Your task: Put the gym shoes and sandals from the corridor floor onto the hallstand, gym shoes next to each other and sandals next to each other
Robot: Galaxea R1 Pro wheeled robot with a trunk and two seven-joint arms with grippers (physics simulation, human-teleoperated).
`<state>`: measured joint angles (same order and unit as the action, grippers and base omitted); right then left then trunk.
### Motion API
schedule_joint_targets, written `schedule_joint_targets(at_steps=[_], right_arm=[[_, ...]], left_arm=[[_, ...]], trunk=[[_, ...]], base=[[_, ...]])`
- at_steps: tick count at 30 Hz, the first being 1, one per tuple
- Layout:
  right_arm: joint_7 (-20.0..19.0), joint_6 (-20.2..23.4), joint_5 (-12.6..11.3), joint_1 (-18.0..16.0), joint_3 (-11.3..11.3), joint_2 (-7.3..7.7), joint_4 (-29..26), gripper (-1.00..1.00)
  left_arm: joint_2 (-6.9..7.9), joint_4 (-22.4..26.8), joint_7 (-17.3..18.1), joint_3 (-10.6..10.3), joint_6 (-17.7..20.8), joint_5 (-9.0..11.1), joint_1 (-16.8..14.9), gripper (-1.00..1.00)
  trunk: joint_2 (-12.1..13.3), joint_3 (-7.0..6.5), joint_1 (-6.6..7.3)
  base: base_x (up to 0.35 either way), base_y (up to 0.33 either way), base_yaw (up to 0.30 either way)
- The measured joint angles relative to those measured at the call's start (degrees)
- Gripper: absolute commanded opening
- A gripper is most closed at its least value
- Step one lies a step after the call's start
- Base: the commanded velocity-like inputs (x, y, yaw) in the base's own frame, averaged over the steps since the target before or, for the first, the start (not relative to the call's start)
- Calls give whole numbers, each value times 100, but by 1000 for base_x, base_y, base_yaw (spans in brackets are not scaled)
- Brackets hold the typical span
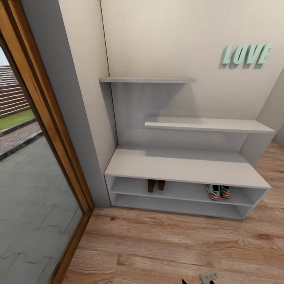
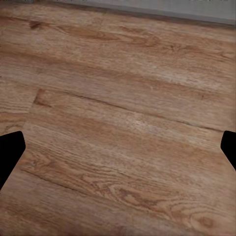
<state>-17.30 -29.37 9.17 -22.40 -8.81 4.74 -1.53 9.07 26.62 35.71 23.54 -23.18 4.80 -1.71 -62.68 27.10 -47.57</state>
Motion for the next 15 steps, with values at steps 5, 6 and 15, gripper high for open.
schedule_joint_targets(at_steps=[5,6,15], right_arm=[[0,0,0,1,0,5,0,100],[0,0,0,-1,0,6,0,100],[0,0,0,0,0,7,0,100]], left_arm=[[1,-1,0,0,0,0,0,100],[3,-1,0,0,0,2,0,100],[6,0,0,0,-12,6,0,100]], trunk=[[42,-19,23],[42,-19,23],[42,-19,23]], base=[[0,0,0],[0,0,0],[0,0,0]])
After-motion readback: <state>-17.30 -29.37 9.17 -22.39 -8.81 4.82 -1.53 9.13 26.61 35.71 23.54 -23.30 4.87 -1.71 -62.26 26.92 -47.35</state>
